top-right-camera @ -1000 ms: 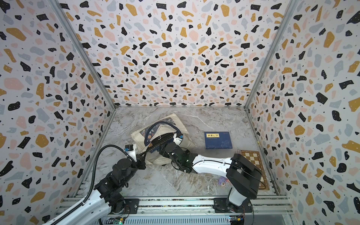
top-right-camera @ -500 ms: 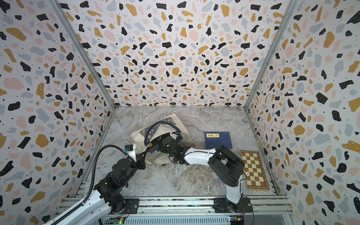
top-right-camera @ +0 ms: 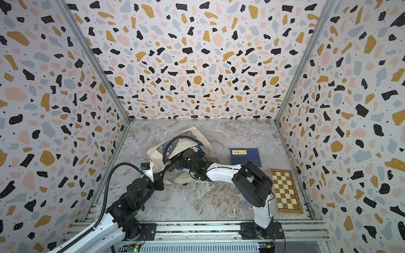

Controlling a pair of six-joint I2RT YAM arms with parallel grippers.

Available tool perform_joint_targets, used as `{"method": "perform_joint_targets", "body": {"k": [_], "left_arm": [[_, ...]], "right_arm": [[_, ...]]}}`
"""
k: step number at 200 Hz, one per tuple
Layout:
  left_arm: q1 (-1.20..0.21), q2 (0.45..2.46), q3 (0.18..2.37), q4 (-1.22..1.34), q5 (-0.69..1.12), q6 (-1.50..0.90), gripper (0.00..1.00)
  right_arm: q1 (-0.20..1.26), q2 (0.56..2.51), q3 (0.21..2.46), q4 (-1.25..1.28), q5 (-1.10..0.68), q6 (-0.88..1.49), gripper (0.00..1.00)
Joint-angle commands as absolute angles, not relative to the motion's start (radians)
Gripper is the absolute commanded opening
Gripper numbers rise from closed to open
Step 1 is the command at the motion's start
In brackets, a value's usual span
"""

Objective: Take out the books from the canvas bag
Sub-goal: Pick up the book from the canvas bag.

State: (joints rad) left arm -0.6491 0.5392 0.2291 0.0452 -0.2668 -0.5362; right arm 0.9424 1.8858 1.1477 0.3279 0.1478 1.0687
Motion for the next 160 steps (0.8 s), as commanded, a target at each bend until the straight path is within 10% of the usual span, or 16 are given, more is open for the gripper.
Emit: {"method": "perform_joint_targets", "body": {"k": [1, 160], "left_arm": [[-0.65, 0.538, 0.235, 0.106, -0.255, -0.527, 0.0], [-0.649, 0.545, 0.236, 0.107, -0.257, -0.523, 0.0]], "right_arm": [[0.934, 1.835, 1.179, 0.35, 0.164, 1.02, 0.24], [0.922, 1.878, 1.258, 0.548, 0.045, 0.988, 0.35]]}}
